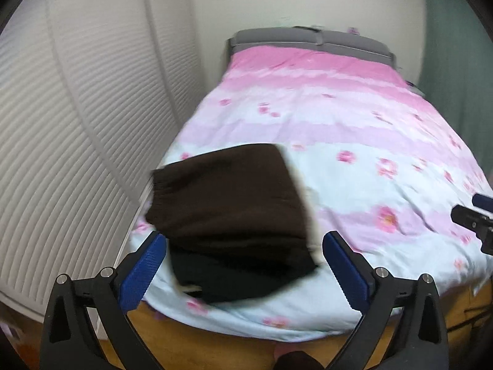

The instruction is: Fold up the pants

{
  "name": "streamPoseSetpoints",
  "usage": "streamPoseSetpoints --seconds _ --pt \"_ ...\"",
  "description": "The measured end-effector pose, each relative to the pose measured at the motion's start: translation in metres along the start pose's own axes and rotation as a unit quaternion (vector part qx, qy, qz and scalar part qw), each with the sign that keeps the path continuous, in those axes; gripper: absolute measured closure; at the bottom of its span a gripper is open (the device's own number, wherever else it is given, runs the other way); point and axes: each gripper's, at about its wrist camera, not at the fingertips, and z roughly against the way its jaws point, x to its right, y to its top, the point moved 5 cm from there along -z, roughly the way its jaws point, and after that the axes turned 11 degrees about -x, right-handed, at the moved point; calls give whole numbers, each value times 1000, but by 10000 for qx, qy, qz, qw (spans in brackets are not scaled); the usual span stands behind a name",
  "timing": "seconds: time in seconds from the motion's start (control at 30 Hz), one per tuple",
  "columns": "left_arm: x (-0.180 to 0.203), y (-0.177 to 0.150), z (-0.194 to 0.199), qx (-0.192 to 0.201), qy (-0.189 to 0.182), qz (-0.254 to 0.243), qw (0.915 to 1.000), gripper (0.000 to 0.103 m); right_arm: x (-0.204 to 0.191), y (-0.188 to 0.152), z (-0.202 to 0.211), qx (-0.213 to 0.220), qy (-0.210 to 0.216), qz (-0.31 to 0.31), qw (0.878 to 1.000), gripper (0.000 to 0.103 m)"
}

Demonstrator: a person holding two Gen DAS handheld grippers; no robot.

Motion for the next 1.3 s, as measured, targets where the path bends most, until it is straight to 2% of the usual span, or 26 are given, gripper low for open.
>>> streamPoseSetpoints --seconds 0.13,0.23,0.4,0.6,0.7,0.9,1.3 --pt "78 -20 40 121 -515 -262 9983 0 43 -36 47 135 -82 -241 9996 7" --pt "120 -33 65 185 -826 -282 9960 0 78 -65 83 264 -142 -390 9988 6" --pt "182 -57 117 348 -976 -301 9942 0 125 -115 133 463 -297 -506 9972 6" --pt "233 -84 165 373 -1220 -275 9915 0 177 -168 194 713 -361 -669 9945 6" --pt "253 -93 188 418 -1313 -336 9899 0 194 -186 218 796 -366 -735 9934 6" --pt "276 -104 225 636 -1235 -461 9892 0 221 -212 259 1046 -394 -897 9897 6" --pt "299 -119 259 913 -1195 -641 9865 0 234 -235 292 1273 -377 -961 9865 6"
